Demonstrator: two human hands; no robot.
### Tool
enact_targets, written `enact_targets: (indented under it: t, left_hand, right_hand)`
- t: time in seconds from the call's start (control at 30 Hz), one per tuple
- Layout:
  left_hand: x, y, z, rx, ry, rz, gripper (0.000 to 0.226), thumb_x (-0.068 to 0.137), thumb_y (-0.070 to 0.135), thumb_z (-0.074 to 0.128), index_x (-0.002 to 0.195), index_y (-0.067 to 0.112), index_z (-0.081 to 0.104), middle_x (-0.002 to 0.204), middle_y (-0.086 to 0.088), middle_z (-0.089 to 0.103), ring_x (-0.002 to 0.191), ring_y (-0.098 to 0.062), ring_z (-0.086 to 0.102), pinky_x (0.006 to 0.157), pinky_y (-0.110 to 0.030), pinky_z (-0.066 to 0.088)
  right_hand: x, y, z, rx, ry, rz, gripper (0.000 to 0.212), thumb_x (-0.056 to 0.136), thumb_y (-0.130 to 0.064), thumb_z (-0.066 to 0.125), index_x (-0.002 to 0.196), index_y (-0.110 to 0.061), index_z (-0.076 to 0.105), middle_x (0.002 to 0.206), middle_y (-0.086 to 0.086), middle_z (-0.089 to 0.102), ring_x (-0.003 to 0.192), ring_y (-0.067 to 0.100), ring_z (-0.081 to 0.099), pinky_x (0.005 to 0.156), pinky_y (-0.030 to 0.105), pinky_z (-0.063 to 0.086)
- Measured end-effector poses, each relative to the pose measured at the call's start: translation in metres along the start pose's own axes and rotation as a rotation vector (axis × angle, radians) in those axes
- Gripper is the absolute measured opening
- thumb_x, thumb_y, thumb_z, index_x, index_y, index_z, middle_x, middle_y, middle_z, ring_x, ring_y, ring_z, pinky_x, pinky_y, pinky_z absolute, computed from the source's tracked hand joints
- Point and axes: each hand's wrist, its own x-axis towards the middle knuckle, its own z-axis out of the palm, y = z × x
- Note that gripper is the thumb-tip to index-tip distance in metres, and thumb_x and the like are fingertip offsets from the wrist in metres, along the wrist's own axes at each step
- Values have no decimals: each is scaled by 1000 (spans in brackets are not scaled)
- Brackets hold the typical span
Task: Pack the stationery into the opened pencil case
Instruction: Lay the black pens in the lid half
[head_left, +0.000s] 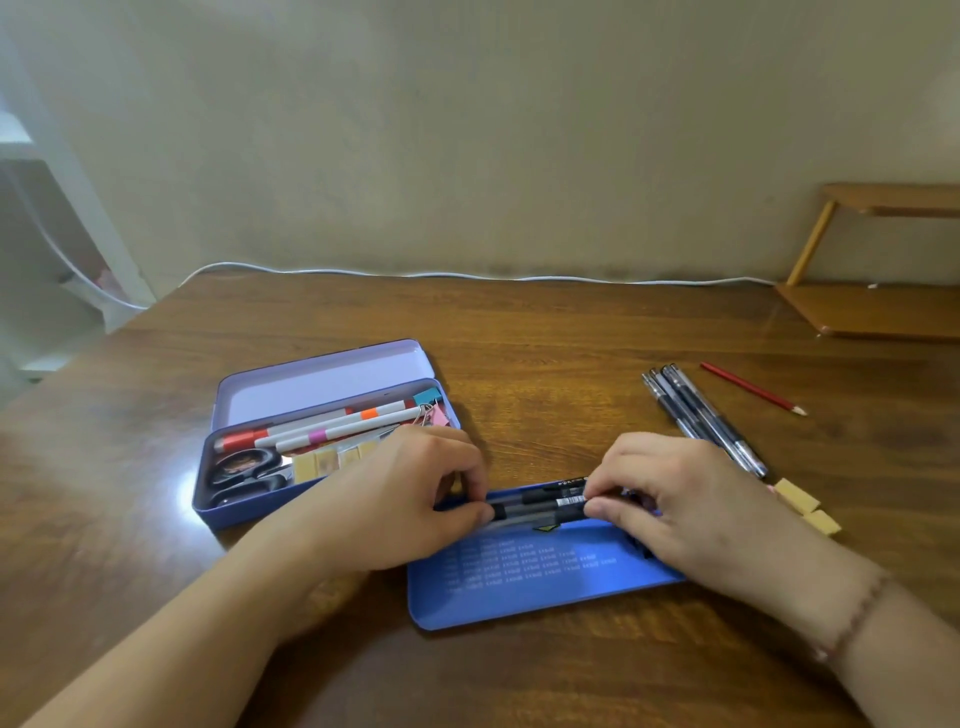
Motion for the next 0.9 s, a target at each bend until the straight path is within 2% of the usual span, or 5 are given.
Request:
enact_targets:
  t: [0.33,0.5,0.63,0.73,0.9]
  left_hand:
    - [-1,2,-2,26,-21,11,12,84,42,69,85,32,63,83,22,53,84,3,53,65,-9,41]
    - [-1,2,-2,40,-9,32,13,84,42,68,83,30,63,81,21,54,80,-1,53,63,-8,38]
    - [-1,5,-2,31,8,23,13,86,41,67,82,29,64,78,19,54,80,-1,53,63,-9,40]
    - [-1,6,-2,21,8,16,11,87,40,66,84,30,64,80,20,54,82,-3,54,65,-12,43]
    - [-1,5,-1,14,59,4,10,87,39,66,83,31,63,79,20,54,80,-5,54,62,-14,43]
  right_hand:
    - [8,-9,10,23,56,87,25,83,-49,54,85,-29,68,84,-16,60,78,5,59,70,31,52]
    - [-2,20,-29,-145,253,451,15,80,-42,68,69,-33,65,63,-15,63,63,5,58,54,31,48]
    - [-5,35,-42,-239,70,784,31,75,-56,69,66,-27,62,62,-11,64,61,9,61,51,25,44]
    - [-2,33,-38,-293,-3,814,36,73,-62,68,68,-27,59,69,-10,64,70,11,58,52,25,41]
    - [3,20,-39,-320,-58,812,28,83,-53,64,72,-27,61,73,-10,63,65,3,51,47,21,31]
